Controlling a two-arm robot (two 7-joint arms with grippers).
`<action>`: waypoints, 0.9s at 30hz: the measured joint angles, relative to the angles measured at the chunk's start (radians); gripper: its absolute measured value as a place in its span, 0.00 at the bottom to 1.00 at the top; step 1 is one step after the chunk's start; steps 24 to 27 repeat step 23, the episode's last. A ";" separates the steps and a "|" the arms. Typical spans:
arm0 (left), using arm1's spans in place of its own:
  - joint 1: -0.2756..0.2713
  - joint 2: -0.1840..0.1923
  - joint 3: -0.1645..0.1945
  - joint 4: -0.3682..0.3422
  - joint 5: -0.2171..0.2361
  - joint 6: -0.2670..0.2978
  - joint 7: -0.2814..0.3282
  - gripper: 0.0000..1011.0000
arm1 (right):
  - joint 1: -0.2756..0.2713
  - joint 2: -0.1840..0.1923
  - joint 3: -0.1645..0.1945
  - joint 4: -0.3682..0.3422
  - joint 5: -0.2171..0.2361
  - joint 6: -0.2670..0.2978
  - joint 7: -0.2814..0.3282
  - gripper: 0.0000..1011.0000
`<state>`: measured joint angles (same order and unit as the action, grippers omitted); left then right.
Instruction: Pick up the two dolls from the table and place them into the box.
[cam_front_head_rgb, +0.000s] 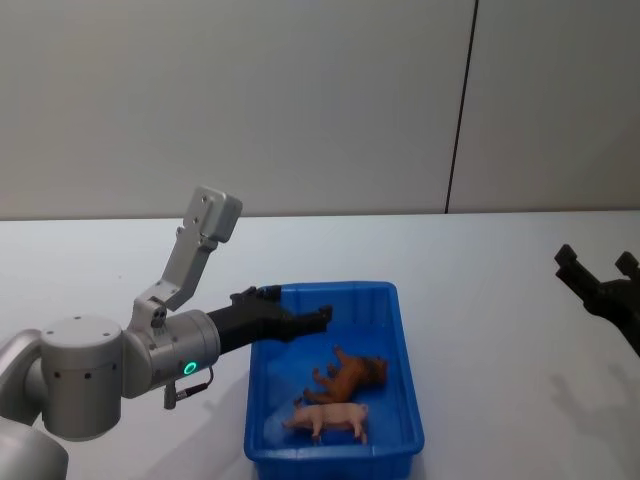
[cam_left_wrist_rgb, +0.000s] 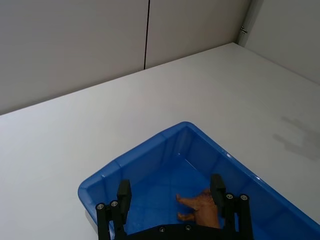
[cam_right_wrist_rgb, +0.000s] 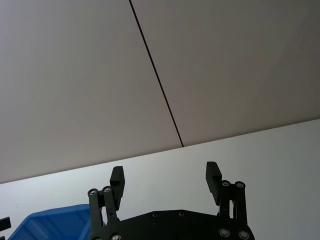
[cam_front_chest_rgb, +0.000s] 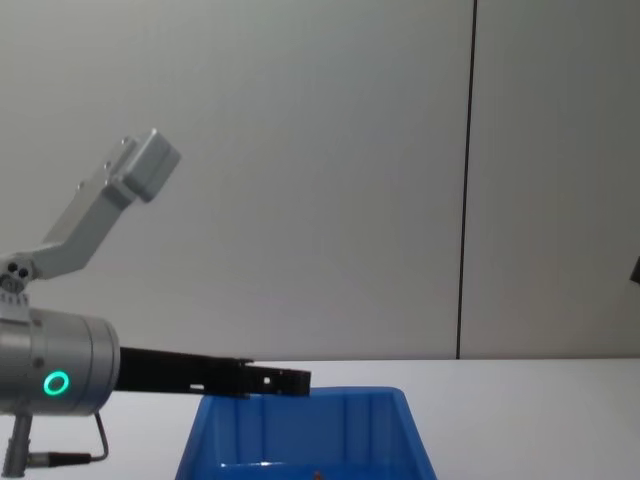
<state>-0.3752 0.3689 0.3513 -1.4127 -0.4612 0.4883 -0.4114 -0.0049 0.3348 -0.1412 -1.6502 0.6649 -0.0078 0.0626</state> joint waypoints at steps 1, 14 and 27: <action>0.001 0.001 0.000 -0.003 0.000 -0.002 0.003 0.98 | 0.000 0.000 0.000 0.000 0.000 0.000 0.000 0.99; 0.034 0.024 -0.013 -0.093 0.009 -0.074 0.093 0.99 | 0.000 0.000 0.000 0.000 0.000 0.000 0.000 0.99; 0.064 0.046 -0.027 -0.175 0.026 -0.147 0.179 0.99 | 0.000 0.000 0.000 0.000 0.000 0.000 0.000 0.99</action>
